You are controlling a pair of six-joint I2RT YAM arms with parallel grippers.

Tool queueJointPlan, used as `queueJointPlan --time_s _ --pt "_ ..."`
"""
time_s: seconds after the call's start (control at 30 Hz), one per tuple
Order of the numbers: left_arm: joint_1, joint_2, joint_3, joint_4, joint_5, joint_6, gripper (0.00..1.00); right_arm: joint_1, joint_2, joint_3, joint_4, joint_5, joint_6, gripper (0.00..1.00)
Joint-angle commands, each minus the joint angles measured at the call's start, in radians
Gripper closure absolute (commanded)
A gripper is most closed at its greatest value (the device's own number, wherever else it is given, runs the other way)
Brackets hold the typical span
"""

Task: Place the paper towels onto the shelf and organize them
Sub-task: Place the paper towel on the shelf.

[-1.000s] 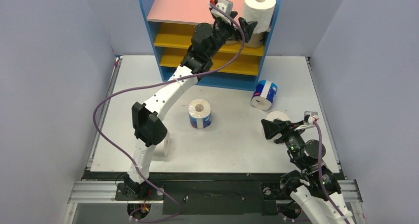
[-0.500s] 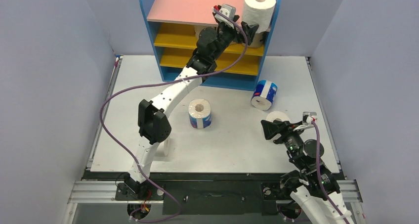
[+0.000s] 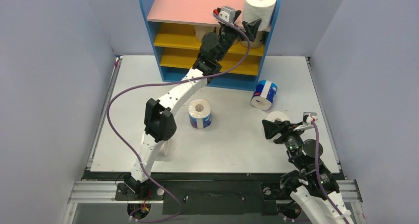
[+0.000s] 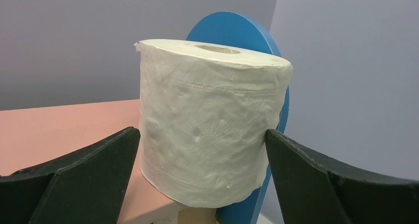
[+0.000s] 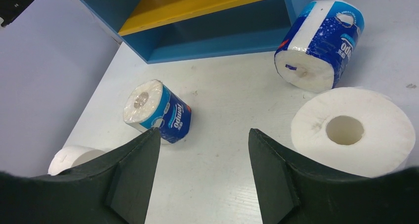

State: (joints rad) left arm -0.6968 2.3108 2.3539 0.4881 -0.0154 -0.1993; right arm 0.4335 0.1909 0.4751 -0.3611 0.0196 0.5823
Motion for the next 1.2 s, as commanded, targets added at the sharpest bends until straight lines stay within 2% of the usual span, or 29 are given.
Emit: queueJointPlan --time_s 0.0,0.07,0.43,0.67,0.8,0.93,1.1,1.17 --pt "0.004 0.045 0.067 0.074 -0.044 -0.012 0.0 0.006 -0.014 -0.006 0.01 0.025 -0.016 0.39" --pt "0.005 0.06 0.082 0.083 -0.049 -0.016 0.05 0.007 -0.016 -0.006 0.007 0.025 -0.015 0.39" --pt "0.003 0.16 0.176 0.155 -0.091 -0.057 0.1 0.005 -0.03 -0.014 -0.002 0.04 -0.009 0.39" --pt "0.001 0.149 0.192 0.211 -0.077 -0.071 0.1 0.006 -0.028 -0.015 -0.003 0.043 -0.007 0.39" --pt "-0.004 0.076 0.15 0.215 -0.061 -0.069 0.05 0.007 -0.028 -0.007 -0.007 0.044 -0.008 0.39" --pt "-0.022 -0.097 -0.057 0.261 -0.065 -0.032 0.0 0.007 -0.021 0.003 -0.005 0.044 -0.002 0.39" --pt "-0.022 -0.422 -0.499 0.368 -0.177 -0.018 0.03 0.007 0.012 0.003 0.028 0.045 0.03 0.38" --pt "-0.02 -0.541 -0.643 0.361 -0.231 -0.006 0.04 0.007 0.041 0.012 0.045 0.046 0.036 0.38"
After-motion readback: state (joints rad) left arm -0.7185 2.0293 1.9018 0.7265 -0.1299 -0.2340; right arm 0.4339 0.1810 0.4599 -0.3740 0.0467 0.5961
